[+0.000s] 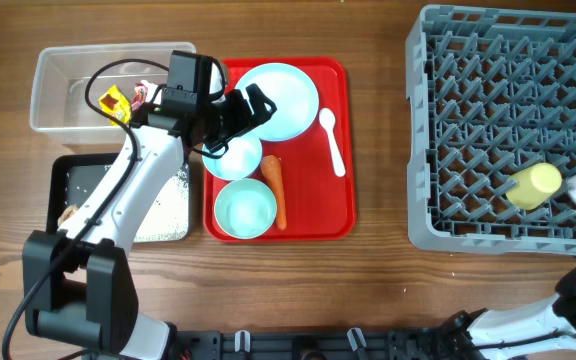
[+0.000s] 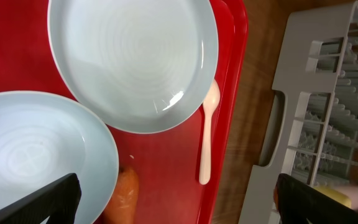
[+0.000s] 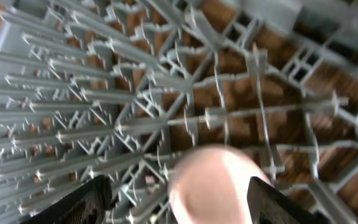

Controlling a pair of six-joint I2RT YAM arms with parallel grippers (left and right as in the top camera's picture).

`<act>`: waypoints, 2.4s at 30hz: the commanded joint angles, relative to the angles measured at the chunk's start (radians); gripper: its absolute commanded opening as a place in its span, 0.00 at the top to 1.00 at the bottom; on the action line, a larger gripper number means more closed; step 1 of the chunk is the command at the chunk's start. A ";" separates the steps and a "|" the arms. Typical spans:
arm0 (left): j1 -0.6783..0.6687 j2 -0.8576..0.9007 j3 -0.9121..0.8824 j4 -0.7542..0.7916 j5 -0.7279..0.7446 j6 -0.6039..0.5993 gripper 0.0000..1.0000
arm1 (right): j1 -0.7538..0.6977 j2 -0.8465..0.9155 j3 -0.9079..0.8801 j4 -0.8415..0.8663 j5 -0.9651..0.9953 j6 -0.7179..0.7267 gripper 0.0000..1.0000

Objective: Sort waste into correct bins and load items into the dishwasher rack
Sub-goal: 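Lower and release the pink cup in the rack, right gripper, then reach the right gripper to the green bowl and grasp it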

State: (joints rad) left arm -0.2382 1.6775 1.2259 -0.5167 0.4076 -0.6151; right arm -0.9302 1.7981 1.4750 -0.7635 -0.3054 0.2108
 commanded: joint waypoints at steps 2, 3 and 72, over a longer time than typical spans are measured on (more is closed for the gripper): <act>0.005 0.005 0.005 0.003 -0.017 0.008 0.00 | 0.002 0.016 -0.005 -0.054 0.019 0.002 0.28; 0.005 0.005 0.005 0.003 -0.017 0.008 0.00 | 0.002 0.016 -0.005 -0.060 0.018 0.003 0.28; 0.313 -0.003 0.005 -0.016 -0.039 0.087 0.00 | 1.661 0.185 -0.005 -0.082 0.003 0.134 0.47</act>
State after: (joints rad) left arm 0.0704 1.6775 1.2259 -0.5320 0.3744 -0.5510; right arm 0.7128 1.9182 1.4738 -0.8581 -0.3122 0.3058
